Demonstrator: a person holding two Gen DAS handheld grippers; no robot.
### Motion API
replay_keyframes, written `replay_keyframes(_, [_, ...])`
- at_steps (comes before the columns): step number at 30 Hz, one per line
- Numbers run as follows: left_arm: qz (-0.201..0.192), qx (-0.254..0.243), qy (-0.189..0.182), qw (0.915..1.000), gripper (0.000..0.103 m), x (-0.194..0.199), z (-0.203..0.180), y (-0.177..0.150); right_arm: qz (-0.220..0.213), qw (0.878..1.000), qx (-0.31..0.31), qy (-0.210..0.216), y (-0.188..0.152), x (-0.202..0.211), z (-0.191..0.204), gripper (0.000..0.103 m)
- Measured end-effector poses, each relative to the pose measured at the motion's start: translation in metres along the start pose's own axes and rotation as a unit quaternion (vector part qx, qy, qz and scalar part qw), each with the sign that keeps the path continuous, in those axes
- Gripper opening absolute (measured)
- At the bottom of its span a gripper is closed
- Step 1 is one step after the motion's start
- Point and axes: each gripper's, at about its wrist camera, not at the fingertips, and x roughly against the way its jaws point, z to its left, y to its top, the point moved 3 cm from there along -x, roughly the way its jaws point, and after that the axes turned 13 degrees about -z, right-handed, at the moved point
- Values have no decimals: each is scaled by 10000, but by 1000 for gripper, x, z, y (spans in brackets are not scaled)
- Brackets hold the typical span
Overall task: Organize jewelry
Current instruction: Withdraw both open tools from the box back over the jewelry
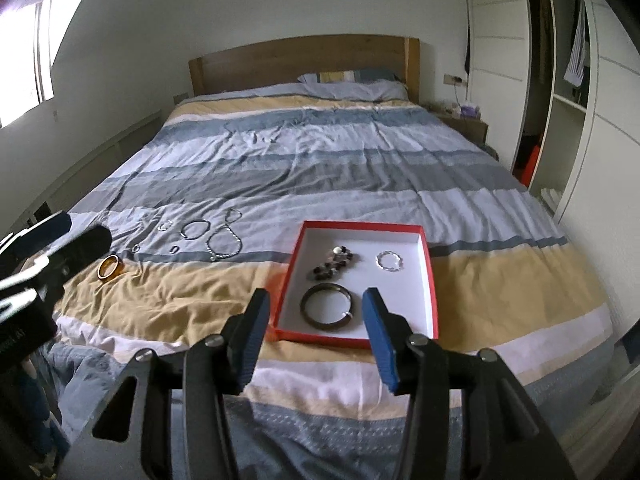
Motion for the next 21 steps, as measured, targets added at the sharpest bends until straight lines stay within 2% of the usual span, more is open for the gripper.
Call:
replay_keyframes(4, [198,56,22,9998,87,16,17,-11,-180,9996,234,-37,2,23,21,46])
replay_keyframes(8, [267,219,-12,9994,97,32,30,-20,-374,9977,562,-22,3,43,43,47])
replay_keyframes(10, [224,234,76,9994,99,41,35,-23,-471,9961,742,-4,4,52,55,47])
replay_keyframes(16, [173,287,237,9992,100,54,48,-27,-715,9910,1133,78,6,71,83,47])
replay_keyframes(21, [-35,311,620,9976,100,60,68,-33,-758,9889,1269,151,5,74,95,47])
